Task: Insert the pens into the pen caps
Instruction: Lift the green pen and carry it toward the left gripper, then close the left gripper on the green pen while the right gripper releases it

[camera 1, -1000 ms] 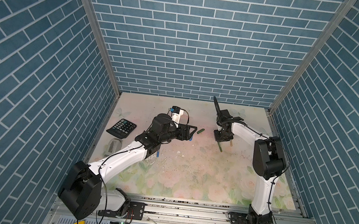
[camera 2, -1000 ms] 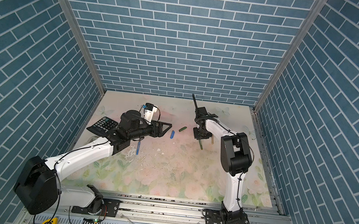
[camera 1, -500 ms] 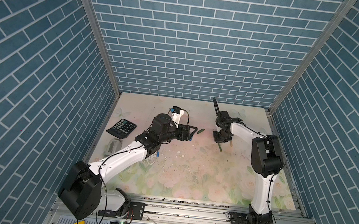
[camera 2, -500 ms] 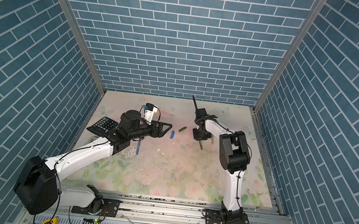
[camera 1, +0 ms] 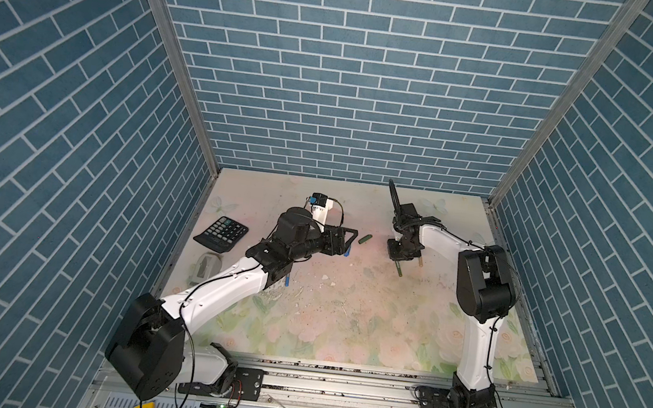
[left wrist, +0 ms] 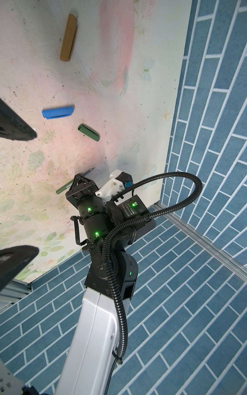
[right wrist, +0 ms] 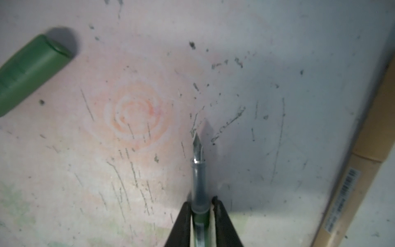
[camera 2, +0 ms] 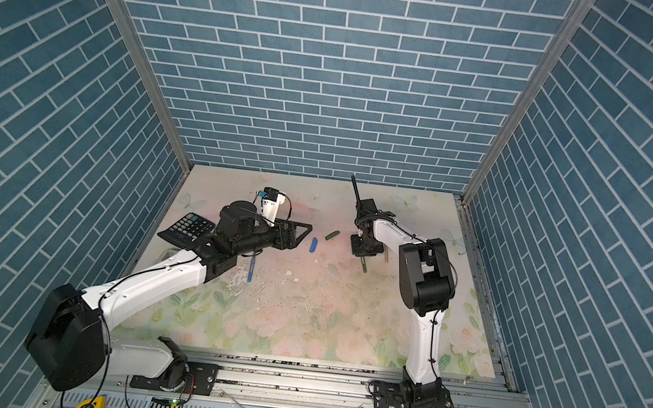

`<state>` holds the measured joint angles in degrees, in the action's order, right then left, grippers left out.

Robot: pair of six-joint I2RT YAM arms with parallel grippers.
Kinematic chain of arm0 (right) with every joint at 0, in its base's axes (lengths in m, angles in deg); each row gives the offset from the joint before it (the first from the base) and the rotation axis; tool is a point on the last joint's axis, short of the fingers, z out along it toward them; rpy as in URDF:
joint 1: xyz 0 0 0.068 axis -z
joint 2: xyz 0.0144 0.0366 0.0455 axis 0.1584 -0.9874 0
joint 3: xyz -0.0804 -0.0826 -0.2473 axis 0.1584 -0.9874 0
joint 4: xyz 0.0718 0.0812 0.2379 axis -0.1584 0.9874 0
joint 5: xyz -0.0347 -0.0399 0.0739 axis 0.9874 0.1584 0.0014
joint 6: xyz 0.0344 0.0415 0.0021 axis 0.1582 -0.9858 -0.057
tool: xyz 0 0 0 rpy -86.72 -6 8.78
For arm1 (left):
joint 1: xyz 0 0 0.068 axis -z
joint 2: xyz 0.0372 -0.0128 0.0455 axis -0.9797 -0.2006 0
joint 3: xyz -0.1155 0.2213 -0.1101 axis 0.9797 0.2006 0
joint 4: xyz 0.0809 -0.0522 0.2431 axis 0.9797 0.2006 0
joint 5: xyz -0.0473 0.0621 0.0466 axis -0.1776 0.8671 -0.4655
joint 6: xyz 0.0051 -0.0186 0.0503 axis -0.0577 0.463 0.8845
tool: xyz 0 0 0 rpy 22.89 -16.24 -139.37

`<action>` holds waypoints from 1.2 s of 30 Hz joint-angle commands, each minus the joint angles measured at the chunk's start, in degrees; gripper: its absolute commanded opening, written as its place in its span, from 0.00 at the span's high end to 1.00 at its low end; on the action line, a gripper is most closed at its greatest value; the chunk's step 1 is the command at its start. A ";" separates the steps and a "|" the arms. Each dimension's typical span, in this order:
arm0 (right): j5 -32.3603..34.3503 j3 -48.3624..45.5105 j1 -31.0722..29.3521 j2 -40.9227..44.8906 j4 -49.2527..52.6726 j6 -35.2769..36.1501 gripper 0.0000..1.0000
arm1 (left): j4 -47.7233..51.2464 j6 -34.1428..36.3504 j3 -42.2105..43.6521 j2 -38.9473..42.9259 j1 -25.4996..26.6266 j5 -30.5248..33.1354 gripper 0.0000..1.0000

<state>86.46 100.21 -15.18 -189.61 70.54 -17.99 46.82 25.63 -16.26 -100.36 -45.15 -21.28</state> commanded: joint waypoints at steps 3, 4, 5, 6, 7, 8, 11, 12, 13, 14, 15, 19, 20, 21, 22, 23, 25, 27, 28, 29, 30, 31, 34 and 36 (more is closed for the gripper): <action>-0.80 -3.56 0.22 1.78 -1.02 -2.51 0.89 | -1.23 1.15 -0.29 1.17 0.39 0.23 0.21; -1.16 -4.12 0.21 3.19 -1.54 -2.77 0.90 | -1.40 1.29 -0.14 1.24 0.43 0.28 0.21; -1.80 -4.50 0.13 4.65 -2.01 -3.03 0.91 | -1.68 1.38 0.04 1.25 0.47 0.15 0.21; -2.29 -4.84 0.04 6.05 -2.65 -3.19 0.91 | -2.11 1.31 0.19 1.17 0.47 0.01 0.21; -2.83 -5.45 -0.26 7.94 -3.76 -3.24 0.92 | -2.82 1.27 0.32 1.09 0.47 -0.63 0.21; -3.27 -6.25 -0.55 9.90 -5.28 -3.24 0.93 | -3.83 1.26 0.56 0.84 0.47 -1.83 0.21; -6.14 -12.12 -2.16 17.51 -13.98 -3.69 0.94 | -8.65 0.63 1.95 0.31 0.57 -5.38 0.21; -7.59 -14.64 -2.57 20.66 -17.38 -4.51 0.94 | -9.51 0.63 2.32 0.16 0.65 -5.78 0.21; -8.94 -16.93 -3.01 23.52 -20.61 -5.68 0.94 | -9.98 0.61 2.41 -0.01 0.65 -6.29 0.21; -9.92 -18.78 -3.33 25.70 -23.11 -6.98 0.94 | -10.51 0.57 2.31 -0.22 0.74 -7.16 0.22; -11.33 -20.80 -3.55 28.40 -26.23 -8.97 0.93 | -11.00 0.54 2.26 -0.48 0.74 -8.46 0.23; -15.05 -28.07 -5.29 37.01 -39.11 -15.91 0.93 | -14.44 0.38 2.11 -1.77 0.99 -14.42 0.29; -15.38 -29.68 -5.93 38.57 -41.95 -17.29 0.93 | -14.67 0.32 1.92 -2.03 1.28 -15.19 0.30; -15.63 -30.98 -6.61 40.30 -45.03 -18.49 0.92 | -15.27 0.26 1.82 -2.35 1.56 -16.19 0.31; -15.47 -31.86 -7.25 41.58 -47.11 -19.85 0.92 | -15.51 0.45 1.82 -2.62 1.99 -16.63 0.33; -15.38 -32.36 -7.60 42.39 -48.42 -20.58 0.92 | -15.32 0.77 1.73 -2.73 2.29 -16.74 0.33; -15.35 -33.14 -8.64 44.24 -51.22 -22.47 0.93 | -13.46 2.59 1.48 -3.05 3.12 -15.85 0.35; -15.66 -33.49 -9.50 45.49 -53.20 -23.79 0.92 | -11.67 3.36 0.99 -3.08 3.37 -14.78 0.35; -15.93 -33.50 -9.83 45.86 -53.65 -24.35 0.92 | -11.15 3.56 0.73 -3.18 3.38 -14.72 0.37; -16.07 -33.34 -10.29 46.31 -53.78 -24.71 0.92 | -10.58 3.86 0.44 -3.38 3.38 -14.72 0.39; -16.31 -33.16 -10.61 46.74 -53.74 -24.93 0.92 | -9.85 4.25 0.14 -3.41 3.37 -14.46 0.40; -16.38 -33.07 -10.92 47.11 -53.68 -25.10 0.92 | -8.83 4.62 -0.26 -3.63 3.37 -14.30 0.41; -16.35 -32.53 -12.05 48.12 -52.36 -24.72 0.92 | -8.36 4.52 -0.56 -4.09 3.37 -14.09 0.42; -16.79 -32.09 -12.81 48.38 -50.99 -24.51 0.92 | -8.41 4.44 -0.46 -4.32 3.37 -13.95 0.42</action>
<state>70.83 67.14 -26.96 -142.56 20.14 -40.67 37.18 28.87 -15.32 -103.90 -41.81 -35.32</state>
